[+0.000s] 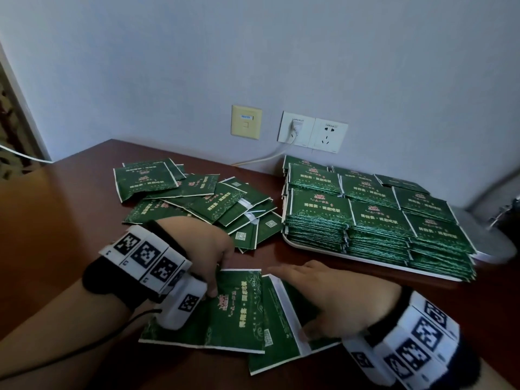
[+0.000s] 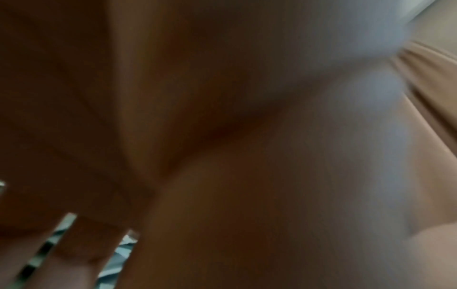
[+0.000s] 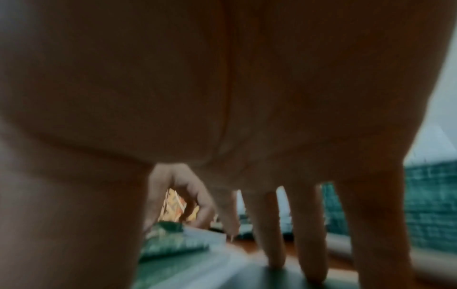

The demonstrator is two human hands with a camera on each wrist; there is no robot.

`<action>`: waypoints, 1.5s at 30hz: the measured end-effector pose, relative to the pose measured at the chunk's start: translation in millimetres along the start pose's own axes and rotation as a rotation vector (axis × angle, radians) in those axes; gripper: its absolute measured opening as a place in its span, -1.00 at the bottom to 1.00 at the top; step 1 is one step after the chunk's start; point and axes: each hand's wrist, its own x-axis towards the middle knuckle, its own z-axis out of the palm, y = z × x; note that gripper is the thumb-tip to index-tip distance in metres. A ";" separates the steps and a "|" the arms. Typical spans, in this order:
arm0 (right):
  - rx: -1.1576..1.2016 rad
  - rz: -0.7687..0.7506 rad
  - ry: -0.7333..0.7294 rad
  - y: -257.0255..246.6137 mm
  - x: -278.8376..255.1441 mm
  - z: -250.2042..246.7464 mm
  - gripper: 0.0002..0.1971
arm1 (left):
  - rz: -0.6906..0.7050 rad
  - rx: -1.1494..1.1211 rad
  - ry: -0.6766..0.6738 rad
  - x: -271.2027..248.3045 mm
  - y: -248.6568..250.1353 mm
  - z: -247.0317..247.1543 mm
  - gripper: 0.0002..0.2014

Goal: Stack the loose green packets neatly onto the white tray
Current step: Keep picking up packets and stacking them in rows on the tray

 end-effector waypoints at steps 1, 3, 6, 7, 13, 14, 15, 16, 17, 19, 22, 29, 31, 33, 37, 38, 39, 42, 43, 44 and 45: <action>-0.001 0.020 -0.009 -0.8 3.6 -1.4 0.08 | 0.005 0.007 -0.003 1.3 0.8 0.1 -0.53; -0.027 0.047 0.003 0.0 11.2 -2.5 0.16 | 0.036 -0.016 -0.004 3.7 -1.1 0.2 -0.59; -0.097 0.061 0.022 1.3 18.4 -1.9 0.12 | 0.114 -0.149 -0.020 4.3 -9.5 1.7 -0.65; -0.129 0.069 0.014 0.6 18.9 -1.2 0.09 | 0.141 -0.213 -0.016 3.5 -13.0 1.6 -0.67; -0.061 -0.025 0.170 9.6 10.5 -1.6 -0.59 | 0.284 -0.417 0.224 -10.4 -24.4 -6.4 -0.71; 0.008 -0.056 0.209 16.4 8.8 -1.2 -0.73 | 0.311 -0.461 0.252 -12.4 -25.8 -7.9 -0.70; 0.072 -0.079 0.240 23.8 6.4 -0.8 -0.81 | 0.341 -0.521 0.263 -14.1 -27.1 -9.0 -0.68; 0.126 -0.098 0.269 30.5 3.8 -1.2 -0.83 | 0.363 -0.593 0.266 -15.6 -27.8 -10.1 -0.65; 0.172 -0.109 0.296 36.6 1.2 -1.7 -0.83 | 0.385 -0.662 0.265 -16.6 -27.7 -12.2 -0.62; 0.269 -0.142 0.361 46.0 -3.8 -4.0 -0.73 | 0.403 -0.789 0.280 -16.3 -28.9 -13.6 -0.57; 0.456 -0.184 0.424 60.9 -7.5 -7.6 -0.61 | 0.439 -0.925 0.322 -13.0 -32.2 -13.4 -0.45; 1.117 -0.159 0.604 87.2 -9.6 -8.5 -0.48 | 0.419 -1.053 0.554 -11.1 -49.4 -11.4 -0.43; 1.141 -0.165 0.590 90.1 -7.1 -5.0 -0.46 | 0.357 -1.024 0.633 -10.0 -50.3 -11.8 -0.47; 1.018 -0.142 0.562 90.4 -7.0 -3.9 -0.47 | 0.309 -0.971 0.651 -6.7 -50.5 -10.8 -0.51; 0.955 -0.095 0.394 89.3 -5.8 -4.1 -0.60 | 0.222 -0.737 0.622 3.1 -50.8 -5.1 -0.63; 0.973 -0.089 0.339 89.5 -6.2 -3.9 -0.62 | 0.188 -0.679 0.623 6.0 -50.5 -4.3 -0.67; 0.980 -0.075 0.287 90.0 -6.3 -3.0 -0.64 | 0.147 -0.620 0.632 8.7 -50.1 -3.2 -0.70; 0.897 -0.042 0.202 91.6 -5.6 0.2 -0.60 | 0.045 -0.524 0.644 13.6 -50.5 -2.6 -0.65; 0.858 -0.048 0.200 91.7 -5.2 0.4 -0.59 | 0.022 -0.505 0.639 14.2 -51.5 -2.4 -0.59; 0.856 -0.043 0.195 92.4 -4.1 0.9 -0.57 | -0.001 -0.477 0.630 14.1 -51.8 -2.4 -0.54; 0.886 -0.028 0.197 92.8 -4.0 0.5 -0.54 | -0.022 -0.445 0.621 14.0 -51.8 -2.5 -0.52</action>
